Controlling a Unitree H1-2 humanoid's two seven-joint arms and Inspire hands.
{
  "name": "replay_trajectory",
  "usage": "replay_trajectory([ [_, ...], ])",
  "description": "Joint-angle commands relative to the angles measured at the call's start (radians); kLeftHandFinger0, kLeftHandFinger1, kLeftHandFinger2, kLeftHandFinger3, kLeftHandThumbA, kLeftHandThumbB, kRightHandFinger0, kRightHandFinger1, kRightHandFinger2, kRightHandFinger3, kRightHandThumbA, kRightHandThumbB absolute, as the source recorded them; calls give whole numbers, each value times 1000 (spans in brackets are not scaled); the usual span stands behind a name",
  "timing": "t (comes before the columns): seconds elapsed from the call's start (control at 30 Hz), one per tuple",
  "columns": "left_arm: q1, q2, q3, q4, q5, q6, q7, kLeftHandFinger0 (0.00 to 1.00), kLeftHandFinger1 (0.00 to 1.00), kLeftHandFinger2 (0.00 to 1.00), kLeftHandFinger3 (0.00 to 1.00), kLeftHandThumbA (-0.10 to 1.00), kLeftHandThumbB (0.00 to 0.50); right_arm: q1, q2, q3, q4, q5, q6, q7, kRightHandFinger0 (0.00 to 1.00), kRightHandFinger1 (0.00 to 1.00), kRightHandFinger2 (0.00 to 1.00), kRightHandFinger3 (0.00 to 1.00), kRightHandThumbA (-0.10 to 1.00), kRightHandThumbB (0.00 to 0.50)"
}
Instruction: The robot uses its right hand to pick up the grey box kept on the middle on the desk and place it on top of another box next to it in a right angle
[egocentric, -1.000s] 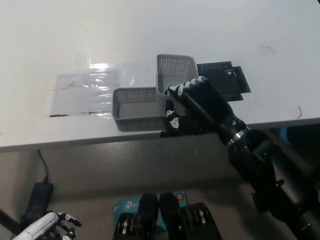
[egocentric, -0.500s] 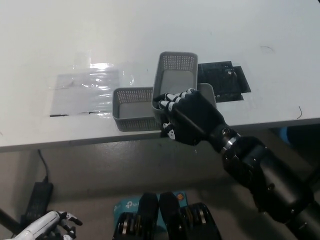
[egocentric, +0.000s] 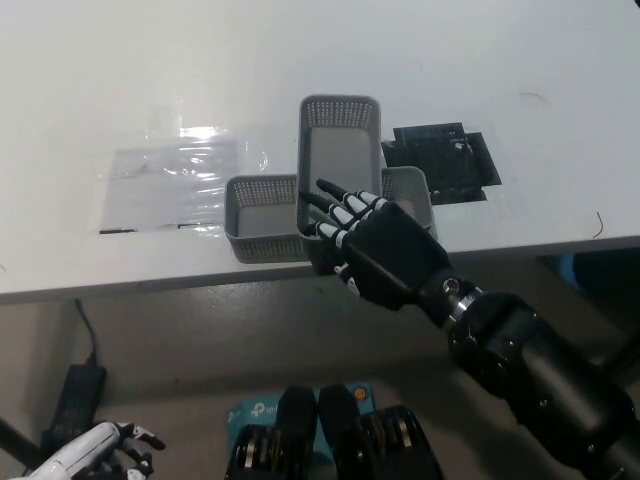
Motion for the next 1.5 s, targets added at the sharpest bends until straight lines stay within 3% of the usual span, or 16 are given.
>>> replay_trajectory([
  [0.0,6,3,5,0,-6,-13,-6,346,383,538,675,318,343,2,-17,-19,-79,-26,14,3,956,1000,1000,1000,247,266],
  [0.1,8,1,4,-8,-5,-1,-7,333,374,526,663,297,343,2,-18,-33,-117,-35,39,37,1000,1000,1000,1000,357,267],
  [0.2,22,-7,1,-4,-4,-18,0,295,341,479,642,286,336,-4,-19,-65,-197,-30,84,122,1000,1000,1000,1000,493,373],
  [0.33,42,-15,-7,-7,8,-14,5,363,405,565,685,310,337,-10,-25,-84,-246,-34,89,165,1000,1000,1000,1000,563,428],
  [0.37,42,-15,-10,6,13,-35,10,291,345,500,644,331,344,-36,-29,-96,-260,-40,96,184,1000,1000,1000,1000,625,460],
  [0.6,39,-19,-3,3,2,-10,-4,358,402,552,651,335,347,-77,-39,-129,-315,-72,119,270,1000,1000,1000,1000,698,493],
  [0.67,37,-18,-6,8,13,-28,3,271,327,482,660,345,347,-84,-44,-140,-323,-60,120,289,1000,1000,1000,1000,677,500],
  [0.77,36,-15,4,8,6,-37,4,284,329,482,638,320,343,-69,-49,-153,-365,-40,123,333,1000,1000,1000,1000,675,500],
  [0.9,24,-4,-6,9,23,-31,-6,369,410,568,679,359,329,-30,-57,-175,-453,21,131,404,1000,1000,1000,1000,638,475],
  [1.0,30,-9,3,-2,23,-25,1,266,325,487,667,329,331,-1,-61,-211,-562,100,178,499,1000,1000,1000,1000,587,429],
  [1.13,34,-8,5,-3,18,-32,-2,322,363,513,668,317,316,42,-68,-273,-727,222,299,650,1000,1000,1000,1000,530,390],
  [1.17,35,-8,8,-3,15,-28,-2,342,391,544,662,312,316,57,-77,-301,-803,268,387,734,1000,1000,1000,1000,545,364],
  [1.23,37,-10,10,-4,13,-27,0,297,348,497,640,300,320,82,-94,-337,-871,301,445,770,1000,1000,1000,1000,487,321],
  [1.37,39,-5,4,3,30,-41,8,334,381,526,671,341,326,155,-130,-419,-939,318,455,747,1000,1000,1000,1000,457,230],
  [1.43,45,-7,10,0,26,-39,11,339,383,527,669,337,331,247,-122,-495,-953,327,453,672,750,1000,1000,1000,448,205],
  [1.47,46,-11,15,1,19,-30,8,326,371,513,676,338,338,281,-111,-518,-962,341,459,657,755,1000,1000,1000,396,192],
])
